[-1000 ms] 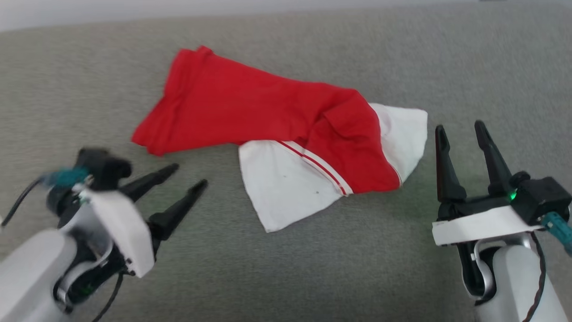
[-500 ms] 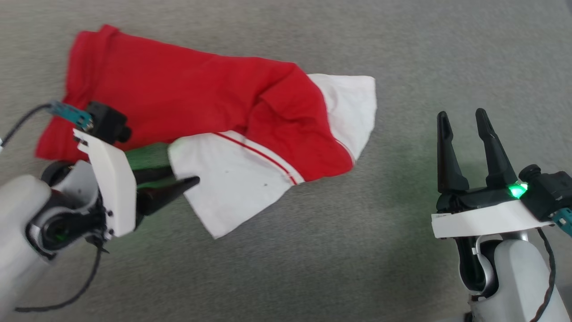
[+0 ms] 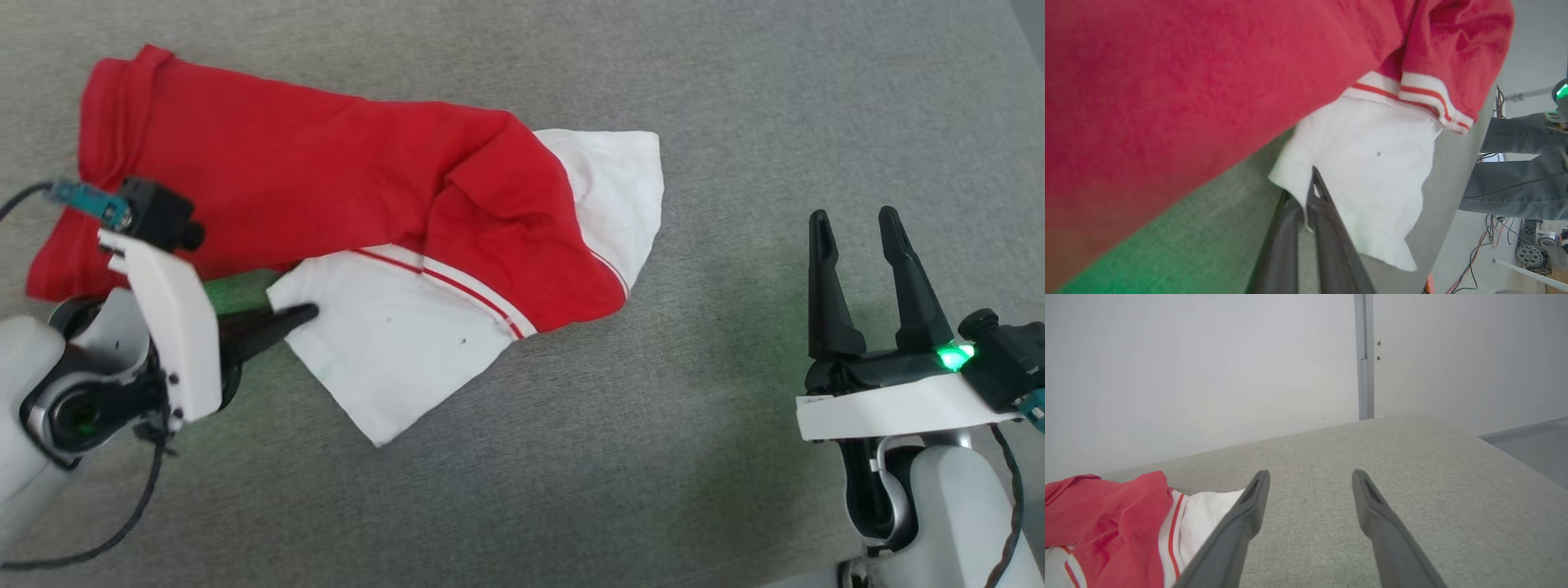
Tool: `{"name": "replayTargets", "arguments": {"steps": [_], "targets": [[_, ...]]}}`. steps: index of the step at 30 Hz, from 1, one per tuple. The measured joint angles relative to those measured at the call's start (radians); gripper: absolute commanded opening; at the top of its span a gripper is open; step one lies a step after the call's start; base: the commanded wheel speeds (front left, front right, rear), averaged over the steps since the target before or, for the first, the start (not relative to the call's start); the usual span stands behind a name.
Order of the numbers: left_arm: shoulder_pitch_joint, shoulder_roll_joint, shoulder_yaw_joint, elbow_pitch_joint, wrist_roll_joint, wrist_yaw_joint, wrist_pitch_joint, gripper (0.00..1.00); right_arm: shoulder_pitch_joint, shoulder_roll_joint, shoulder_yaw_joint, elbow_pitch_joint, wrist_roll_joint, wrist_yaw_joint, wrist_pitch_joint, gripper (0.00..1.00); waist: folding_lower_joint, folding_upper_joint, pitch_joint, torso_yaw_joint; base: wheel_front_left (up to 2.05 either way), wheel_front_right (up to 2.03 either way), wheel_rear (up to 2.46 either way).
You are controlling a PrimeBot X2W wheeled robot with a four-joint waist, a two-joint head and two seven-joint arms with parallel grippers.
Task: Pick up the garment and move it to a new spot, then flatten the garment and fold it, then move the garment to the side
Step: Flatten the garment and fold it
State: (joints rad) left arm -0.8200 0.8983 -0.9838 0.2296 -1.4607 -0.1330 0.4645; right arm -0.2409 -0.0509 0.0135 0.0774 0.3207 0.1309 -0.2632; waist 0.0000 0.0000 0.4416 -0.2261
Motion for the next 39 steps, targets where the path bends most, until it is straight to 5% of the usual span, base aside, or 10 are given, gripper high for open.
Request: {"name": "replayTargets", "arguments": {"steps": [11, 19, 20, 21, 23, 31, 35, 39], "targets": [[0.047, 0.183, -0.025, 0.073, 0.028, 0.000, -0.077, 0.00, -0.015, 0.000, 0.000, 0.030, -0.026, 0.000, 0.000, 1.00, 0.0000, 0.0000, -0.044, 0.080, 0.00, 0.00, 0.00], [0.048, 0.175, -0.049, 0.160, 0.054, 0.001, -0.143, 0.00, -0.017, 0.000, -0.004, 0.047, -0.050, 0.000, 0.000, 1.00, 0.0000, 0.0000, -0.067, 0.106, 0.00, 0.00, 0.00], [0.048, 0.162, -0.050, 0.162, 0.051, 0.001, -0.154, 0.06, -0.016, 0.000, -0.004, 0.048, -0.055, 0.000, 0.000, 1.00, 0.0000, 0.0000, -0.070, 0.108, 0.00, 0.00, 0.00], [0.048, 0.151, -0.051, 0.162, 0.051, 0.001, -0.168, 0.29, -0.016, 0.000, -0.004, 0.049, -0.059, 0.000, 0.000, 1.00, 0.0000, 0.0000, -0.072, 0.111, 0.00, 0.00, 0.00], [0.048, 0.136, -0.060, 0.161, 0.056, 0.001, -0.198, 1.00, -0.017, 0.000, -0.004, 0.052, -0.069, 0.000, 0.000, 1.00, 0.0000, 0.0000, -0.078, 0.115, 0.00, 0.00, 0.00], [0.095, 0.122, -0.083, 0.151, 0.145, 0.001, -0.465, 1.00, -0.034, 0.000, 0.029, 0.125, -0.168, 0.000, 0.006, 1.00, 0.0000, 0.0000, -0.116, 0.131, 0.00, 0.00, 0.00], [0.156, 0.089, -0.053, 0.192, 0.157, 0.001, -0.666, 1.00, -0.057, -0.002, 0.041, 0.146, -0.234, 0.000, 0.109, 1.00, -0.0001, -0.0001, -0.136, 0.156, 0.00, 0.00, 0.00], [0.216, 0.018, 0.010, 0.212, 0.209, 0.050, -0.723, 1.00, -0.061, -0.063, 0.058, 0.136, -0.249, 0.000, 0.268, 1.00, 0.0000, 0.0000, -0.153, 0.196, 0.00, 0.00, 0.00]]}}
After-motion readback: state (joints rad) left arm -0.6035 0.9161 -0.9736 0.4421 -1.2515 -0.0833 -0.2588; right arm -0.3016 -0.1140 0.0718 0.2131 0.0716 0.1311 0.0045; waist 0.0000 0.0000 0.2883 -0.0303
